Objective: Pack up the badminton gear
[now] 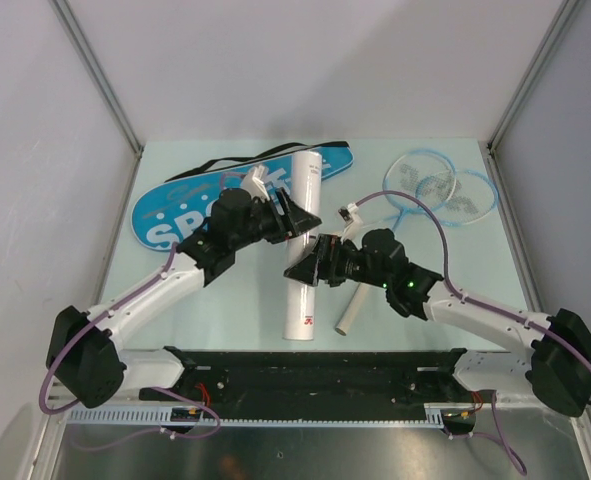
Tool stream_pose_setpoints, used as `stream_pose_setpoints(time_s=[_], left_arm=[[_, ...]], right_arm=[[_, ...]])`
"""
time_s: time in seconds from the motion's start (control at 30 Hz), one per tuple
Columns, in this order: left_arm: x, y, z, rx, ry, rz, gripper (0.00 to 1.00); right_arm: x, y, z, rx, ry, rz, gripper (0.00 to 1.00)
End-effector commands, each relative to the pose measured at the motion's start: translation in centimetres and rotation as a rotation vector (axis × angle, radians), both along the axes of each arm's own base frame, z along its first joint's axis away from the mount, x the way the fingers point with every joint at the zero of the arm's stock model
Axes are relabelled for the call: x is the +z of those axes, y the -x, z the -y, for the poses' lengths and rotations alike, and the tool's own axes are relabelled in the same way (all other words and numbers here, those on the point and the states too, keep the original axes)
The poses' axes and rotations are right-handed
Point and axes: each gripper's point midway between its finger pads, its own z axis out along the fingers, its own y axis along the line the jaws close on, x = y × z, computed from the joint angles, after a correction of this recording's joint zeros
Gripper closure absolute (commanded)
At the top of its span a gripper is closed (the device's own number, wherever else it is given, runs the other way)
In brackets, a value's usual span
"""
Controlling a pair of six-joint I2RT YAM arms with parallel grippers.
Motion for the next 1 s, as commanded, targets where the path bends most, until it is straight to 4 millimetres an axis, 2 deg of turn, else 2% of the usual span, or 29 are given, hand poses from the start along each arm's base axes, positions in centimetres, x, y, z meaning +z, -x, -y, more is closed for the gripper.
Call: stream_pose_setpoints(time_s=[0.0, 0.2, 0.27, 0.37, 0.4, 0.47, 0.5, 0.57, 0.6, 0.63, 0.7, 0.73, 0.77, 0.8, 0.83, 0.87, 0.9, 0.93, 0.97], left_arm=[[4.7, -0.3, 0.8, 0.015, 0.136, 0.097, 0.71], [4.9, -0.3, 0.8, 0.020, 0.150, 0.099, 0.69], [5.0, -0.1, 1.0, 0.009, 0.155, 0.105, 0.68], [5.2, 0.0, 1.0, -0.005, 0.151, 0.119, 0.61], [5.2, 0.1, 1.0, -0.010, 0.144, 0.132, 0.53], [5.2, 0.2, 0.9, -0.019, 0.135, 0.145, 0.45], [5.3, 0.4, 0.8, -0.023, 0.130, 0.161, 0.35], [5.2, 0.5, 0.7, -0.026, 0.123, 0.170, 0.27], [5.3, 0.7, 0.6, -0.037, 0.114, 0.188, 0.02], [5.3, 0.9, 0.5, -0.045, 0.106, 0.200, 0.00], [5.7, 1.1, -0.2, -0.040, 0.083, 0.252, 0.00], [5.5, 1.3, -0.5, -0.036, 0.070, 0.264, 0.00], [5.3, 1.3, -1.0, -0.029, 0.035, 0.286, 0.00], [5.8, 1.4, -1.8, -0.004, 0.020, 0.314, 0.00], [5.3, 1.5, -2.2, 0.003, -0.013, 0.314, 0.00], [5.3, 1.5, -2.7, 0.001, -0.050, 0.353, 0.00], [5.5, 1.7, -3.0, -0.001, -0.065, 0.377, 0.00], [5.6, 2.0, -3.6, 0.005, -0.077, 0.399, 0.00], [5.8, 2.2, -4.0, 0.005, -0.099, 0.432, 0.00]], right_arm=[[1.5, -0.9, -0.7, -0.048, -0.082, -0.028, 0.11], [0.1, -1.9, -0.3, -0.086, -0.080, -0.095, 0.15], [-0.3, -2.2, 0.0, -0.098, -0.080, -0.108, 0.20], [-0.6, -2.4, 0.4, -0.119, -0.081, -0.112, 0.28], [-0.3, -2.5, 0.8, -0.130, -0.093, -0.110, 0.37], [-0.5, -2.8, 1.3, -0.154, -0.095, -0.113, 0.46], [-0.2, -3.1, 1.8, -0.173, -0.106, -0.109, 0.57], [-0.7, -3.7, 2.9, -0.216, -0.105, -0.115, 0.60], [-0.9, -3.9, 3.4, -0.236, -0.104, -0.122, 0.61], [-0.4, -4.7, 4.7, -0.285, -0.114, -0.109, 0.62], [-1.4, -5.4, 6.4, -0.344, -0.077, -0.131, 0.64], [-1.3, -6.8, 8.4, -0.411, -0.070, -0.118, 0.65], [-1.6, -7.3, 9.7, -0.447, -0.053, -0.123, 0.66], [-3.0, -7.7, 11.4, -0.496, -0.006, -0.160, 0.66], [-2.8, -9.0, 14.1, -0.569, -0.003, -0.149, 0.67], [-4.7, -9.0, 16.2, -0.627, 0.059, -0.201, 0.68], [-5.4, -9.2, 17.9, -0.677, 0.091, -0.217, 0.69], [-5.9, -10.4, 21.7, -0.798, 0.134, -0.208, 0.68], [-7.8, -9.7, 23.9, -0.856, 0.203, -0.271, 0.68]])
